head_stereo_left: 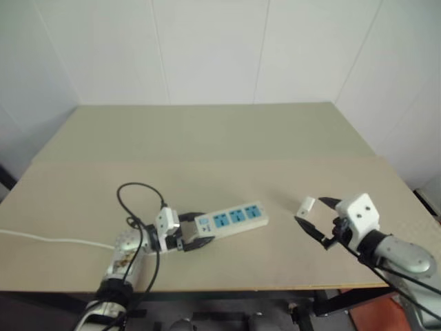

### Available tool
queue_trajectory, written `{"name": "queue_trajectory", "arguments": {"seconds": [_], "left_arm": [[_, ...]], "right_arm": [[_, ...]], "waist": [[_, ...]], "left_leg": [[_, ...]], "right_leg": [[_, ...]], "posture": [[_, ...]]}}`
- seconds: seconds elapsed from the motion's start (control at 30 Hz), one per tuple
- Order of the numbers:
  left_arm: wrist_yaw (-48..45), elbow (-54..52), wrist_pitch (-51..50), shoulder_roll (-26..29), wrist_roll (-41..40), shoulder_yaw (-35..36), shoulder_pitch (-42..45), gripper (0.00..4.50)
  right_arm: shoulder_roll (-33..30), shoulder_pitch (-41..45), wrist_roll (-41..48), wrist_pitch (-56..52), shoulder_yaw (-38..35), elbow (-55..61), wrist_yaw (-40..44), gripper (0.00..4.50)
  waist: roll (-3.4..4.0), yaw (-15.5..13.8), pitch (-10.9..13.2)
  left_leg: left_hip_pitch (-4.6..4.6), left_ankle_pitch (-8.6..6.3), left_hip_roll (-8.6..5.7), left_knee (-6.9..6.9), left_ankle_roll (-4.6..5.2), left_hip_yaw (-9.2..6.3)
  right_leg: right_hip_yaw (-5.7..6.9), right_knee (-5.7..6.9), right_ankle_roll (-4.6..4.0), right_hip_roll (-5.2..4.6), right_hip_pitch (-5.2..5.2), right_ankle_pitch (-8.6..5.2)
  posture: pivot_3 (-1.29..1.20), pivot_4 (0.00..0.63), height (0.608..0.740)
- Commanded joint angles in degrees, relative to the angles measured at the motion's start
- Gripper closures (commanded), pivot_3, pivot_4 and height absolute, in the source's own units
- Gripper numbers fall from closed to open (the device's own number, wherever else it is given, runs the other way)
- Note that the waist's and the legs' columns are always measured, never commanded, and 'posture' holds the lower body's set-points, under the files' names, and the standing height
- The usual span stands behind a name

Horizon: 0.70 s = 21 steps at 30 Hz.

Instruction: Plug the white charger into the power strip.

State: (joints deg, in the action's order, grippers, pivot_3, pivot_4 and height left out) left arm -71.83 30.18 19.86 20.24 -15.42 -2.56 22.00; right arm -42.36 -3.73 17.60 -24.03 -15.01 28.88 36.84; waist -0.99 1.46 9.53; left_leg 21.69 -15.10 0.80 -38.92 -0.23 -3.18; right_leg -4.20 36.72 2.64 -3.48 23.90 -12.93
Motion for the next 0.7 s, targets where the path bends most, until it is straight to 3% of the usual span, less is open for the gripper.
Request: {"name": "queue_trajectory", "arguments": {"seconds": [0.03, 0.2, 0.33, 0.43, 0.57, 0.7], "left_arm": [[-3.21, 0.74, 1.33, 1.40, -0.18, -0.74, 1.24, 1.22], [-7.13, 3.94, 1.49, 2.74, 0.09, -1.38, 4.08, 1.22], [-9.73, 4.90, 0.46, 3.12, -0.59, -1.79, 4.16, 1.22], [-9.70, 4.98, 0.98, 2.83, -0.01, -2.18, 3.92, 1.22], [-9.75, 4.34, 0.54, 2.13, -0.50, -2.29, 3.65, 1.22], [-10.35, 3.51, 0.67, 2.02, -0.22, -2.92, 3.24, 1.22]], "right_arm": [[-6.78, 1.51, 2.43, 1.95, -4.91, 0.91, 7.67, 0.00], [-18.95, 8.07, 1.70, 11.86, -2.24, -7.97, 23.98, 0.00], [-24.55, 17.73, -9.01, 30.38, 8.24, -18.70, 32.06, 0.00], [-24.72, 31.10, -19.75, 44.99, 18.90, -28.90, 36.27, 0.00], [-20.74, 47.30, -25.16, 58.65, 30.47, -39.90, 45.80, 0.00], [-17.26, 56.95, -29.48, 67.99, 37.70, -48.24, 50.78, 0.00]], "waist": [[0.00, 0.02, 0.00], [-0.03, 0.28, 0.01], [-0.04, 0.79, 0.01], [-0.03, 1.12, 0.01], [-0.02, 1.13, 0.02], [-0.02, 0.80, 0.02]], "left_leg": [[0.00, 0.00, 0.00, 0.00, 0.00, 0.01], [-0.01, 0.00, 0.02, 0.02, 0.01, 0.01], [-0.11, -0.01, 0.04, 0.07, 0.02, 0.02], [-0.14, -0.01, 0.04, 0.07, 0.02, 0.07], [-0.15, -0.01, 0.05, 0.12, 0.02, 0.06], [0.02, -0.01, 0.03, 0.06, 0.01, 0.07]], "right_leg": [[0.00, 0.00, 0.00, 0.00, 0.01, 0.00], [0.02, -0.06, 0.00, 0.02, -0.02, 0.00], [0.03, -0.14, 0.01, 0.02, -0.11, -0.01], [0.01, -0.14, 0.02, 0.01, -0.09, -0.01], [0.00, -0.06, 0.00, 0.02, 0.00, -0.01], [0.00, -0.08, -0.01, -0.03, 0.10, -0.01]], "posture": [[0.00, 0.150, 0.740], [0.00, 0.150, 0.740], [0.00, 0.150, 0.740], [0.00, 0.150, 0.740], [0.00, 0.150, 0.740], [0.00, 0.150, 0.740]]}}
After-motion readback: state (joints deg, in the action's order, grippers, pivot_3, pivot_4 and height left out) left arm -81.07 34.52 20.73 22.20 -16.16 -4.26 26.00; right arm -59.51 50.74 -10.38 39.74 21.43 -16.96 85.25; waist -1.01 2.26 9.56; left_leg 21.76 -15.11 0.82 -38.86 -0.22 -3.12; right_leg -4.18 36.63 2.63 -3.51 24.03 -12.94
